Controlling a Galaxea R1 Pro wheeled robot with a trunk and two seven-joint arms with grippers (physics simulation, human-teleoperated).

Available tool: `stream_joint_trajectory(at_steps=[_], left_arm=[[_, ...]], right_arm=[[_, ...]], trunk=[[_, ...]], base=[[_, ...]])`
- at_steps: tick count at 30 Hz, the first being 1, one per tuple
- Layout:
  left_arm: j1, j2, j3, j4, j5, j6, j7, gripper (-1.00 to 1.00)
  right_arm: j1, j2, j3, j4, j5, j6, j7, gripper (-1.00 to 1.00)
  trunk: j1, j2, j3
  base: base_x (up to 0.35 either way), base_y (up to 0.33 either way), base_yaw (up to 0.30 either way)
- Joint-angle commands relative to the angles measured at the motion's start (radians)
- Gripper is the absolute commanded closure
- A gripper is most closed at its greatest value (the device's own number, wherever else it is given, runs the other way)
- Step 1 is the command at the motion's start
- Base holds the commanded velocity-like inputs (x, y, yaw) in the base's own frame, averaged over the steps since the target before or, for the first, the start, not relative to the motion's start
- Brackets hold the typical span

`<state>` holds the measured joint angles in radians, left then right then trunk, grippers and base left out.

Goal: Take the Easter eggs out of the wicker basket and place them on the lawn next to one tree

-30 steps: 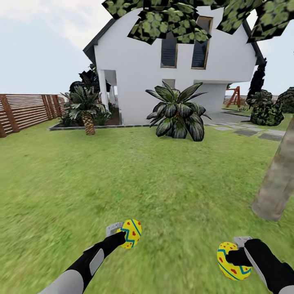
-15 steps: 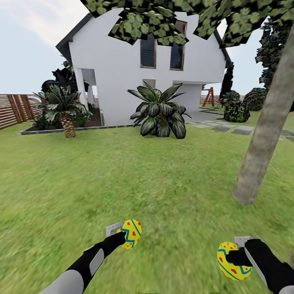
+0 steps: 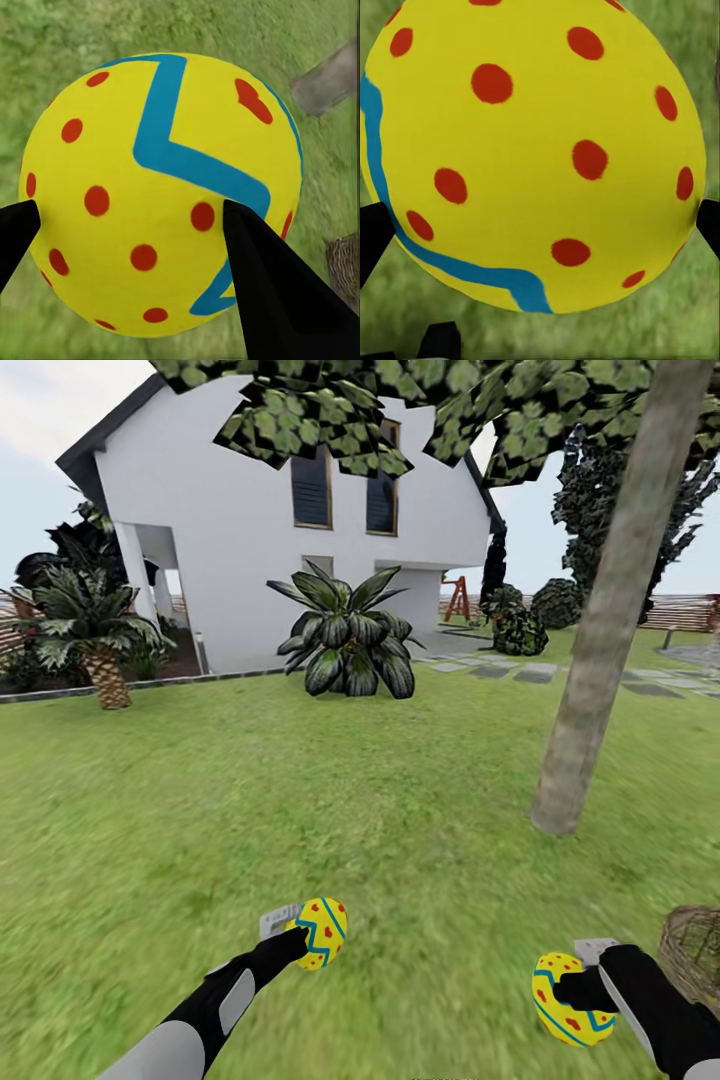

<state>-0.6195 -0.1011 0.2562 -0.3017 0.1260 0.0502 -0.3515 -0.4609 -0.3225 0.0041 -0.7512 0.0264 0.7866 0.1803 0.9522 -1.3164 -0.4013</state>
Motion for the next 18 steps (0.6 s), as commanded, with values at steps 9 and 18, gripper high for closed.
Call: stream_joint_trajectory(at_steps=[9,18], left_arm=[[0.0,0.0,0.003,-0.001,0.008,0.005,-0.003,1.0],[0.0,-0.002,0.001,-0.001,0.006,0.006,0.0,1.0]], right_arm=[[-0.001,-0.001,-0.002,-0.002,0.001,0.005,0.004,1.0],[-0.001,-0.001,-0.001,-0.002,0.003,0.005,0.002,1.0]], trunk=[[0.0,-0.001,0.004],[0.0,-0.001,0.005]], base=[[0.0,0.345,-0.3],[0.0,0.345,-0.062]])
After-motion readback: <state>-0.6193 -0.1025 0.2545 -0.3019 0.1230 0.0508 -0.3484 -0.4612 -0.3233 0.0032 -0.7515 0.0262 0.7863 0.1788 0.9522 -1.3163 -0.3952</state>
